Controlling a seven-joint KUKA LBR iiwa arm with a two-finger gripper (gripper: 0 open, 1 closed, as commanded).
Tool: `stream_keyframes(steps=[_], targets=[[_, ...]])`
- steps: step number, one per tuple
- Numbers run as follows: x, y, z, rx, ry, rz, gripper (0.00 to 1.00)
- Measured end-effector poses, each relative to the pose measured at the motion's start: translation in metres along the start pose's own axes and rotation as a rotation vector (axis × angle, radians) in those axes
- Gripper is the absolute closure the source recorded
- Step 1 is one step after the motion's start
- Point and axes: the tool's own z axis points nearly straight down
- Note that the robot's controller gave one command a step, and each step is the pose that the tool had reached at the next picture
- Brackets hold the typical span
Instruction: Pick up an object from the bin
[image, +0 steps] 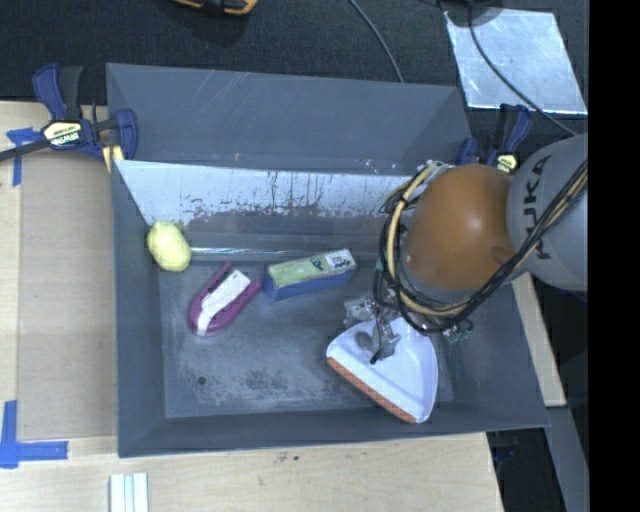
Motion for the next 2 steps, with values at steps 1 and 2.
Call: stream_keyframes(steps=[1, 2], targets=[[-0.030, -0.006, -0.050, -0.001, -0.001, 0.191, 1.00], [-0.013, 0.000, -0.069, -0.003, 0.006, 0.018, 1.00]])
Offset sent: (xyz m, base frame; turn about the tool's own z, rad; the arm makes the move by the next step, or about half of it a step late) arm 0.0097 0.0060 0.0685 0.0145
